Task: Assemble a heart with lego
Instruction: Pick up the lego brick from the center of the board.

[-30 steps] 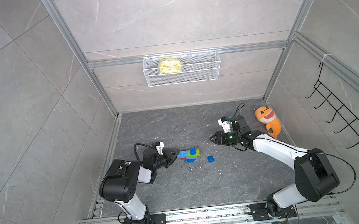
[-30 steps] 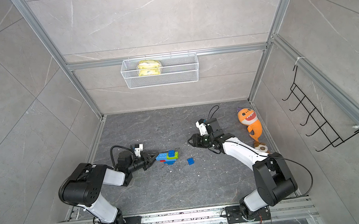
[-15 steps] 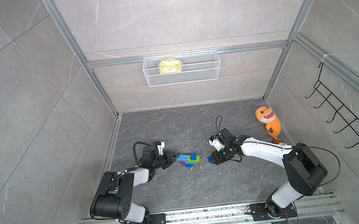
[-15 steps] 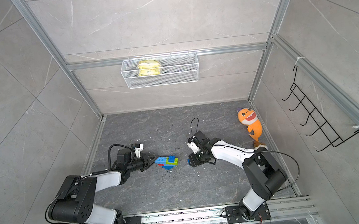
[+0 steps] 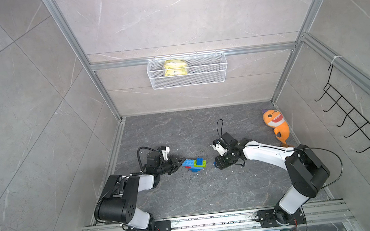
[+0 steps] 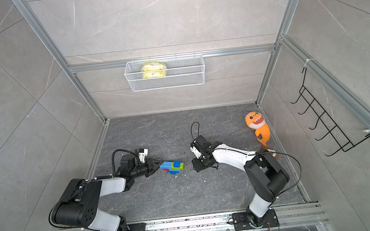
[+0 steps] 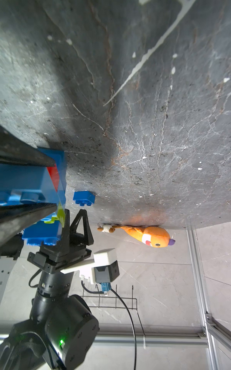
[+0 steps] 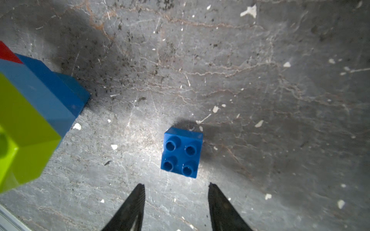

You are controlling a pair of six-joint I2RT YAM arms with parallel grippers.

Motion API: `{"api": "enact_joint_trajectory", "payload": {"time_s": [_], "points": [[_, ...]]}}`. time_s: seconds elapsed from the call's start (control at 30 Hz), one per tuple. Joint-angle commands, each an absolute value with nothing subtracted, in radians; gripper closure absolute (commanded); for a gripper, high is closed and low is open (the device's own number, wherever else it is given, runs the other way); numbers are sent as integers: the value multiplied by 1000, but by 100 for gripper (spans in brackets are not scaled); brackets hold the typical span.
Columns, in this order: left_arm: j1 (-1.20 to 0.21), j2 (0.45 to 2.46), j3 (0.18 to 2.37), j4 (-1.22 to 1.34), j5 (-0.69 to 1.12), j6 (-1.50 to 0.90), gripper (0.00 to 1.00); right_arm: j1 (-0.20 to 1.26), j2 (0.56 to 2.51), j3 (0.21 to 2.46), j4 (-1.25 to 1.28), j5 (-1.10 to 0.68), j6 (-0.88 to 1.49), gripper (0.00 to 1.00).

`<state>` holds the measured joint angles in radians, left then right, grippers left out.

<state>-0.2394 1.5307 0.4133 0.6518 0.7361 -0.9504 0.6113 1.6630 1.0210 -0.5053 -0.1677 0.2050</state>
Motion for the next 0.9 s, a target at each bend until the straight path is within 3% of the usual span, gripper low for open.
{"api": "enact_joint_trajectory", "payload": {"time_s": [0.0,0.13,0.37,0.87], "points": [[-235,1513,413,698,756,-957,60,614,1683,1043,-525,-155,198,47],[-234,1500,413,693,756,-959,52,613,1689,1042,-522,-158,203,46],[-233,1473,386,702,741,-970,50,614,1699,1047,-522,-167,207,46],[-233,1422,333,730,712,-1002,61,614,1717,1065,-541,-169,204,46]]}}
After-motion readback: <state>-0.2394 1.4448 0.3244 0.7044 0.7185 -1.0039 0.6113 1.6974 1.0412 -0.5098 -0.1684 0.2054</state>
